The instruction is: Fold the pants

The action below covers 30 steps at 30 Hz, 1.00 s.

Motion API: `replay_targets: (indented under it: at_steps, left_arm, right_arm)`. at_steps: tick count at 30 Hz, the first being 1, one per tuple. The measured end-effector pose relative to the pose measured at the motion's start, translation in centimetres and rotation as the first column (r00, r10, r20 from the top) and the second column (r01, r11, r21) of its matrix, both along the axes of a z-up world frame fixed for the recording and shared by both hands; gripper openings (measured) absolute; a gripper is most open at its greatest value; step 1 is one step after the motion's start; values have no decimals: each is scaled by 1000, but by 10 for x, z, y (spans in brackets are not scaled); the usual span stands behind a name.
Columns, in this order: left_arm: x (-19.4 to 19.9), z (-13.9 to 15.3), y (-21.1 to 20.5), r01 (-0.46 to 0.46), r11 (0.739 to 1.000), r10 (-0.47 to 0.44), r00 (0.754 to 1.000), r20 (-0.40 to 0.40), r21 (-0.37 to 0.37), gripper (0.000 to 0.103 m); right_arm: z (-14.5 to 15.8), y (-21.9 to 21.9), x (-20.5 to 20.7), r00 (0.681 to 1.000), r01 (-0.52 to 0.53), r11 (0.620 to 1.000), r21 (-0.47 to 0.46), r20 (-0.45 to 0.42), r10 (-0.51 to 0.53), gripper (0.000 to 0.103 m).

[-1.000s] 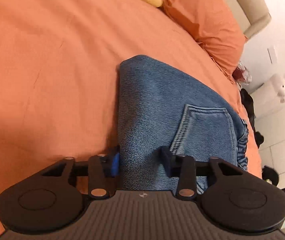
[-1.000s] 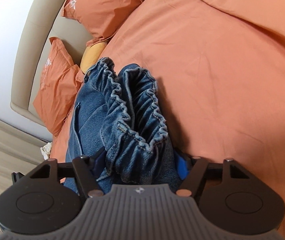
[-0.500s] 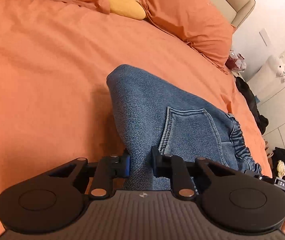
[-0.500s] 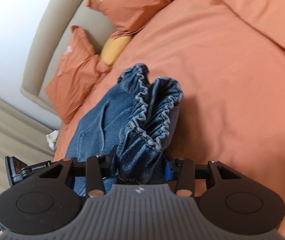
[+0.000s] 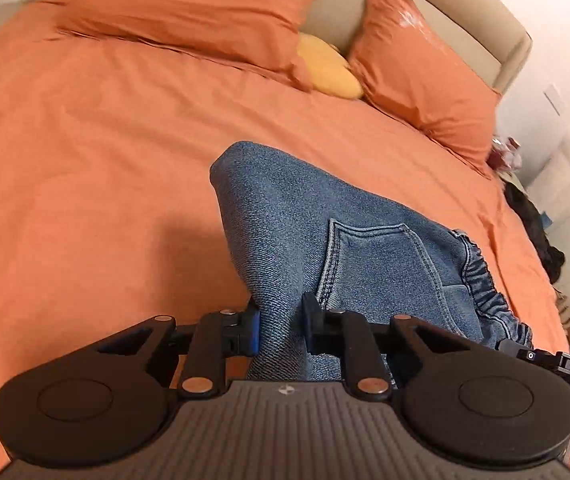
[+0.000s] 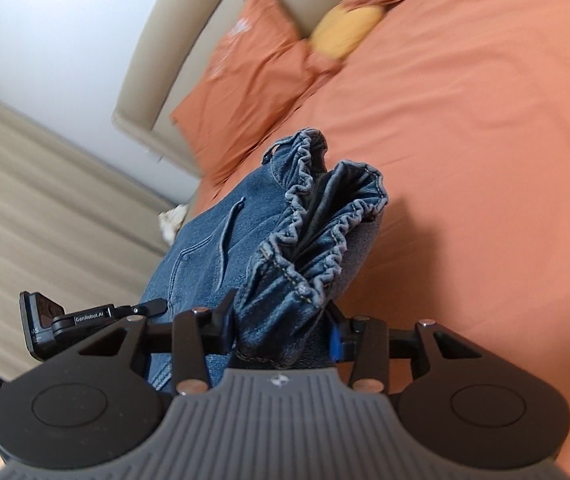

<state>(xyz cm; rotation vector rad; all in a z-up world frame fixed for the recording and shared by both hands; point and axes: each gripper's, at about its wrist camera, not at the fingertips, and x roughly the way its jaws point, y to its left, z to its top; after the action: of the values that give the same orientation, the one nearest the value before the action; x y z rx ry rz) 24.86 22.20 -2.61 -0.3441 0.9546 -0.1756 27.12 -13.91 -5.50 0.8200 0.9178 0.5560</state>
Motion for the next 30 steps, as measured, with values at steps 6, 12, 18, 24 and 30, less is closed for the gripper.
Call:
replay_targets:
  at_steps: [6,12,18,24,30]
  left_arm:
    - [-23,-3,57,-60,998,60,998,-2,23,21]
    - [-29,-23,110,-102,995,101,994,-40,-6,21]
    - [-24,-51,140,-107,994,105,993,-56,-20,21]
    - [-20,-83,152,-71,997,69,995,-75,-28,21]
    - [-30,-106,163,-51,998,48,995,-85,-44,23]
  right_arm:
    - [-1,72,-4,998,-59,998,3,1,59,39]
    - [-18,122,5,995,-97,995,-9,-25,97,39]
    - [-33,154,5,991,-132,989,-62,-13,132,39]
    - [-57,171,9,989,-143,985,-96,-60,138,39]
    - [-80,180,12,986,-131,983,-129,-117,116,40]
